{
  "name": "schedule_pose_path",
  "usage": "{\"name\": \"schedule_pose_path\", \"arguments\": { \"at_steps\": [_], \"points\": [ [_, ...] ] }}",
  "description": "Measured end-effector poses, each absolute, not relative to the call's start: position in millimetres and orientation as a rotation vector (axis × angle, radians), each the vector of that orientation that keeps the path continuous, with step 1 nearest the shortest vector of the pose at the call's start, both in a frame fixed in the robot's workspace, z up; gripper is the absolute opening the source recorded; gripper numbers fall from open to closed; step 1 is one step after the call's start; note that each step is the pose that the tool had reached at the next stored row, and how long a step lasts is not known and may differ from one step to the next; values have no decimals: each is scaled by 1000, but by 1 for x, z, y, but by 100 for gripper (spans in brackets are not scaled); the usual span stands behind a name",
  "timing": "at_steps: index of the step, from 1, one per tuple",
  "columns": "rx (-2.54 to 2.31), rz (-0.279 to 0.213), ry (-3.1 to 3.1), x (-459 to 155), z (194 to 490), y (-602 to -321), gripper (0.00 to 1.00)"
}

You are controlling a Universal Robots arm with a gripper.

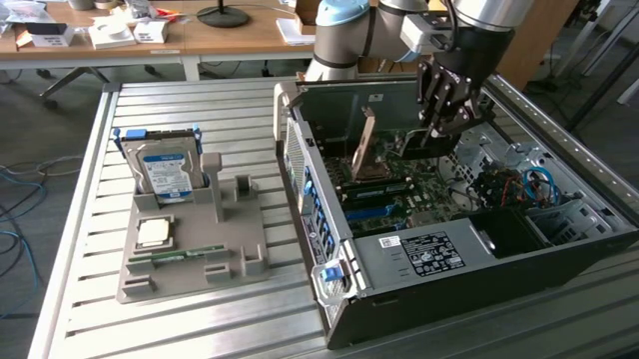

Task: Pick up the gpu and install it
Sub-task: 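Insert the gpu into the slot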

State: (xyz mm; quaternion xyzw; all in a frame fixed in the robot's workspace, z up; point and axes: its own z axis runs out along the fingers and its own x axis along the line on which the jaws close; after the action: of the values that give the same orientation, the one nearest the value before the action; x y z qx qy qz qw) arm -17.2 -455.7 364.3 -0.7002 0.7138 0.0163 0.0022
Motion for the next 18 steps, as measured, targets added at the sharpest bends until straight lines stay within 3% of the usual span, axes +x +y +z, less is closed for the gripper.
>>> {"name": "schedule_pose_path", "arguments": {
  "at_steps": [18],
  "points": [
    [-2196, 51, 2239, -17, 351, -456, 26]
  ]
}}
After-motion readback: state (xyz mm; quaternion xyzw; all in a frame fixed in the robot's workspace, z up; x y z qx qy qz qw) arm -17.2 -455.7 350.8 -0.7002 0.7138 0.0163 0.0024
